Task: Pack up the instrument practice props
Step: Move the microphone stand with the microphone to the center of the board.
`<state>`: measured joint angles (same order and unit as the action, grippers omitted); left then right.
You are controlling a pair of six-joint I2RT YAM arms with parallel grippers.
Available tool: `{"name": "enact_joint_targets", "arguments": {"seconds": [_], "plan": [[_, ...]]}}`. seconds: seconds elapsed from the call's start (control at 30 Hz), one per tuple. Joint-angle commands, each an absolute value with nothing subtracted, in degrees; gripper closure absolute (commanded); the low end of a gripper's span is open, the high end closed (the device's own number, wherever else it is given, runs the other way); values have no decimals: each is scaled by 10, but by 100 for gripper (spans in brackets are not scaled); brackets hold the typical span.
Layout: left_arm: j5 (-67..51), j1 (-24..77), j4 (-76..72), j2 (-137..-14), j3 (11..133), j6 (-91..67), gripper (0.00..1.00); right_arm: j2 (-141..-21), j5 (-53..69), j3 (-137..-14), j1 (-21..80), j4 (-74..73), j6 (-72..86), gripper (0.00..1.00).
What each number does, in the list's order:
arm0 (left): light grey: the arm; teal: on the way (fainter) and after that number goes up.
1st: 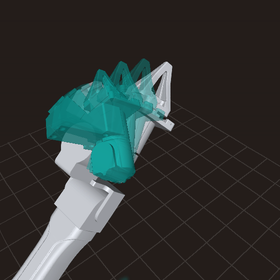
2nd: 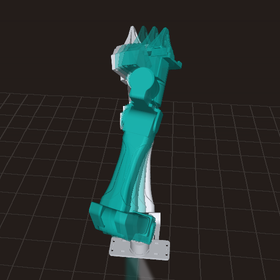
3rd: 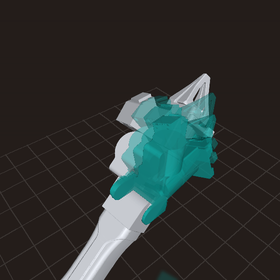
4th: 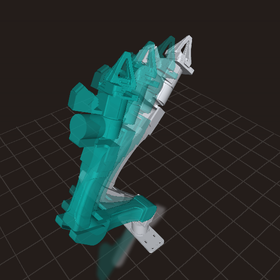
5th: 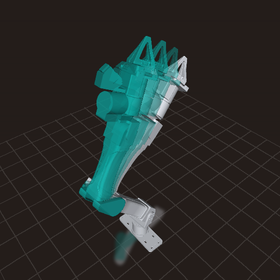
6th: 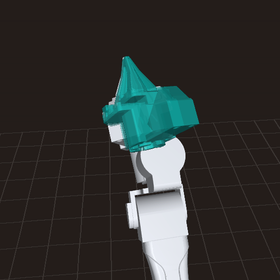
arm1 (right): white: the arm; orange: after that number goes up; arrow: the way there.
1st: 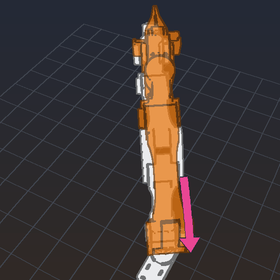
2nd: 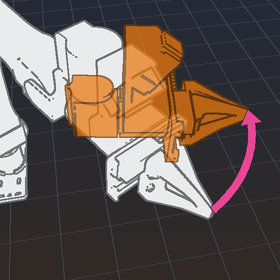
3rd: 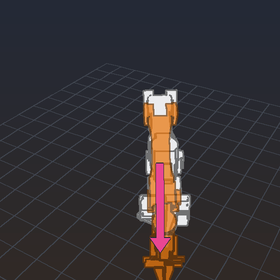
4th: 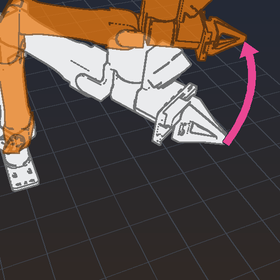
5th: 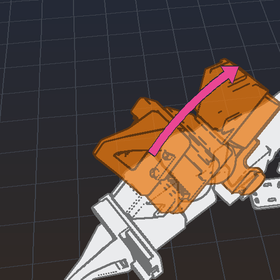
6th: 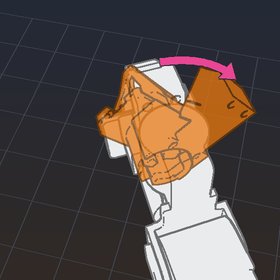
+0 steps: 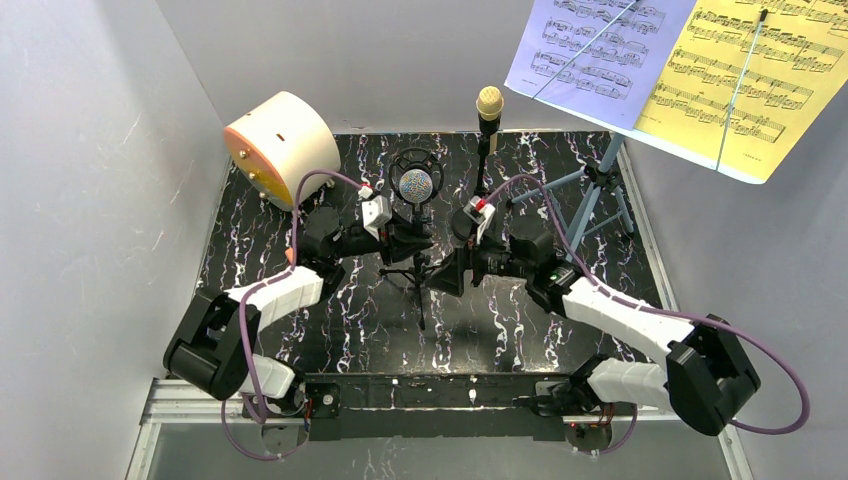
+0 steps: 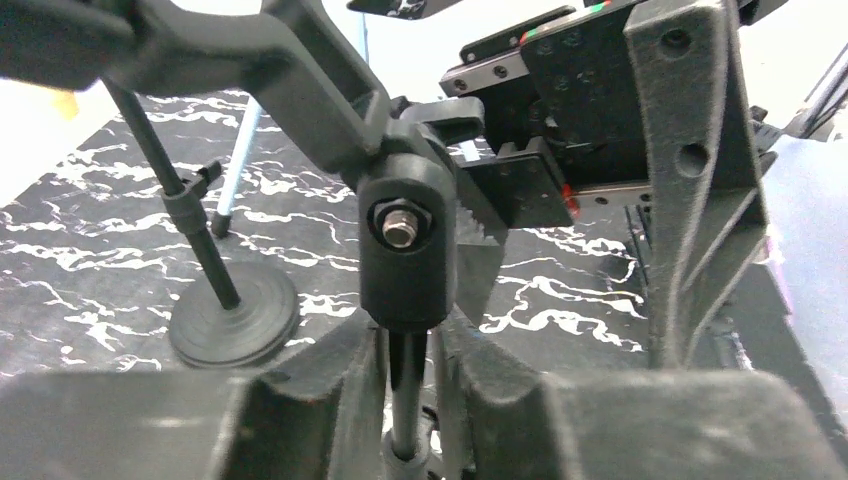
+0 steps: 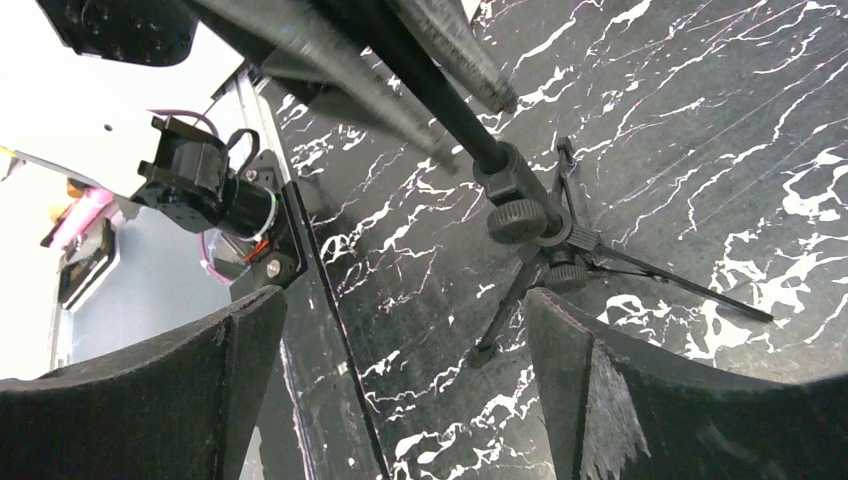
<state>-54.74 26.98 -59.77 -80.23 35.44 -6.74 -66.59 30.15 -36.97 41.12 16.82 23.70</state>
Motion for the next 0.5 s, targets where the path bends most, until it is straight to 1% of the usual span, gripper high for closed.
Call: {"name": "enact_joint_targets", "arguments": {"seconds": [0.0,0.03,0.07,0.17,0.4,0.47], "plan": [[-535,273,-600,-774,346,-80,71,-692,300,-376,409,258,279,4],[-523,273,-600,-770,344,-83,62,-699,305,-374,407,267,289,5],[-510,273,-600,-765,342,-84,56,-704,310,-372,406,279,298,6],[-473,273,-599,-742,328,-91,47,-717,309,-360,396,308,323,9],[-368,282,-599,-696,275,-107,44,-764,354,-325,364,432,414,19],[-338,295,-598,-688,268,-110,44,-782,368,-327,363,453,435,24]]}}
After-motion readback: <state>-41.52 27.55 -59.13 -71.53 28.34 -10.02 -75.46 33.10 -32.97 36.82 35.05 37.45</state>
